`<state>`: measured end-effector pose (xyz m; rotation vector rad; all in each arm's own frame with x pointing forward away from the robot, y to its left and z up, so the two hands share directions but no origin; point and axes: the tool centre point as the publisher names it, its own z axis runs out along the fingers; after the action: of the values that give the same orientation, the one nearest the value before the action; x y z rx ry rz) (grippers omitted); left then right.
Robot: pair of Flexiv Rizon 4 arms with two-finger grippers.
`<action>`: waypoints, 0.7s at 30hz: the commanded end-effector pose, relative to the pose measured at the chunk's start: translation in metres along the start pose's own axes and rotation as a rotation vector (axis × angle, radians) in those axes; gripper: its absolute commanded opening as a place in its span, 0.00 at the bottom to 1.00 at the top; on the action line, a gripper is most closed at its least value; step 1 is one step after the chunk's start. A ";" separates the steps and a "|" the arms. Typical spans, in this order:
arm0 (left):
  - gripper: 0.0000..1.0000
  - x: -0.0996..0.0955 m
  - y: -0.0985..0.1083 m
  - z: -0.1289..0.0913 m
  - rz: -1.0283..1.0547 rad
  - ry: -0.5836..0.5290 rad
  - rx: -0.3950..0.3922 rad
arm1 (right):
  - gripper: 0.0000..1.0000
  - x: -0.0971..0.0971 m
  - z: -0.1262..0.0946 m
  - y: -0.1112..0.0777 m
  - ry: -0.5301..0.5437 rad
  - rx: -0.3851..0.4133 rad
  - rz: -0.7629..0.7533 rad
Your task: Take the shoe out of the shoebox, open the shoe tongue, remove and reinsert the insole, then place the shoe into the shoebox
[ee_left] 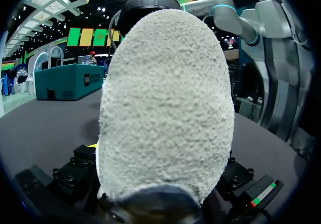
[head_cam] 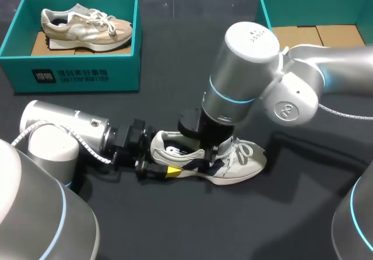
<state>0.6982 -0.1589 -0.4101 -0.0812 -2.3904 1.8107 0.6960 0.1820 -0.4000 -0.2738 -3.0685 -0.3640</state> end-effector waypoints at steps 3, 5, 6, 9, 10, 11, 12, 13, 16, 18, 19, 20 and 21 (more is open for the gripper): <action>0.00 -0.002 -0.002 0.000 -0.001 -0.001 -0.002 | 0.00 0.012 -0.018 -0.013 -0.084 -0.108 -0.041; 0.00 -0.002 -0.002 0.000 -0.001 -0.001 -0.002 | 0.00 0.011 -0.026 -0.012 -0.103 -0.137 -0.060; 0.00 -0.002 -0.002 0.000 -0.001 -0.001 -0.002 | 0.00 0.011 -0.031 -0.012 -0.111 -0.151 -0.072; 0.00 -0.002 -0.002 0.000 -0.001 -0.001 -0.002 | 0.00 0.009 -0.041 -0.011 -0.133 -0.205 -0.113; 0.00 -0.002 -0.002 0.000 -0.001 -0.001 -0.002 | 0.00 0.008 -0.043 -0.010 -0.138 -0.229 -0.131; 0.00 -0.002 -0.002 0.000 -0.001 -0.001 -0.002 | 0.00 0.007 -0.045 -0.009 -0.141 -0.259 -0.153; 0.00 -0.002 -0.002 0.000 -0.001 -0.001 -0.002 | 0.00 0.006 -0.047 -0.008 -0.142 -0.279 -0.167; 0.00 -0.002 -0.002 0.000 -0.001 -0.001 -0.002 | 0.00 0.005 -0.049 -0.007 -0.143 -0.292 -0.178; 0.00 -0.002 -0.002 0.000 -0.001 -0.001 -0.002 | 0.00 0.003 -0.052 -0.003 -0.143 -0.348 -0.231; 0.00 -0.002 -0.002 0.000 -0.001 -0.001 -0.002 | 0.00 0.002 -0.053 -0.002 -0.144 -0.386 -0.255; 0.00 -0.002 -0.002 0.000 -0.001 -0.001 -0.002 | 0.00 0.001 -0.053 -0.002 -0.146 -0.411 -0.269; 0.00 -0.002 -0.002 0.000 -0.001 -0.001 -0.002 | 0.00 0.000 -0.054 -0.002 -0.145 -0.422 -0.274; 0.00 -0.002 -0.002 0.000 -0.001 -0.001 -0.002 | 0.00 -0.001 -0.054 -0.003 -0.141 -0.439 -0.283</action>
<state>0.6997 -0.1592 -0.4080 -0.0797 -2.3901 1.8111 0.6980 0.1746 -0.3465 0.1007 -3.2110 -0.8387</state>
